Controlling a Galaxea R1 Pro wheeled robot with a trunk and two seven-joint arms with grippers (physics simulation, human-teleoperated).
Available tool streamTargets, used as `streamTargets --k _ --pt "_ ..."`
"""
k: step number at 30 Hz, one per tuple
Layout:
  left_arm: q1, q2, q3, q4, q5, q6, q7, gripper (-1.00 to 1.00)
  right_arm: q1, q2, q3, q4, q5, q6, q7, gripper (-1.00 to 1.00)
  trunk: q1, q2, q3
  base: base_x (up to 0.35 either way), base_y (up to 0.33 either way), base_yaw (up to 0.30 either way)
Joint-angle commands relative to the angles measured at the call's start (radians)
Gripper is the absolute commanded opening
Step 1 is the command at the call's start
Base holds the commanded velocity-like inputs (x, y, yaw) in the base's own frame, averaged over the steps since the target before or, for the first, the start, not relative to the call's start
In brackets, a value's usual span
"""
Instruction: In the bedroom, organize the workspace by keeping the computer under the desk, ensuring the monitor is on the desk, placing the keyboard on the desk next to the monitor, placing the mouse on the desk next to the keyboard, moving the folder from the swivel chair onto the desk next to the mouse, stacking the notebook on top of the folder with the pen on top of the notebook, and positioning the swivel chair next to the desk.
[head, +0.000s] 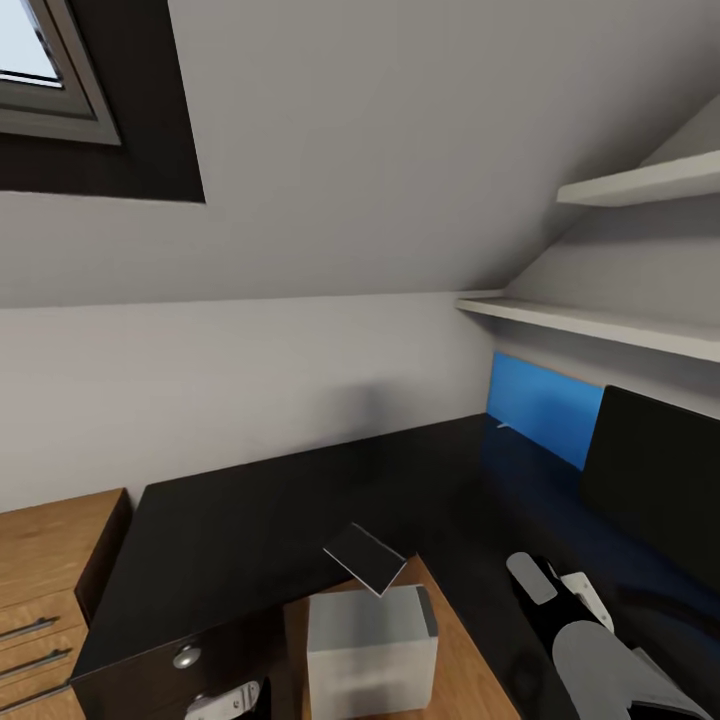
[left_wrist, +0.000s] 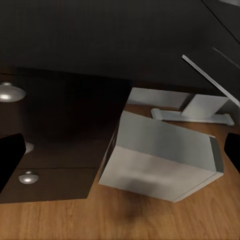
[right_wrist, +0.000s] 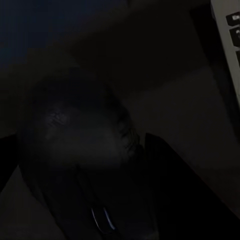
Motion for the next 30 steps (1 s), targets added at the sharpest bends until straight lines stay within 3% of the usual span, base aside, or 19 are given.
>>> streamTargets --k 1,6,17,30 --pt "0.0 0.0 -0.002 -0.001 0.01 -0.004 0.004 1.0 0.0 0.0 0.001 -0.001 -0.012 -0.008 -0.001 -1.0 0.004 -0.008 -0.004 0.0 0.0 0.0" --pt "0.0 0.0 -0.002 0.0 0.01 -0.004 0.004 1.0 0.0 -0.002 0.001 -0.001 -0.012 -0.008 0.001 -1.0 0.023 -0.043 -0.02 0.0 0.0 0.0" --pt "0.0 0.0 -0.016 0.014 0.009 -0.004 0.004 1.0 -0.001 -0.01 0.001 -0.001 -0.012 -0.008 0.003 -1.0 0.023 -0.043 -0.02 0.0 0.0 0.0" --pt "0.0 0.0 -0.017 0.032 0.009 -0.006 0.004 1.0 -0.001 -0.059 -0.004 0.002 -0.014 -0.008 0.004 -1.0 0.023 -0.043 -0.02 0.0 0.0 0.0"
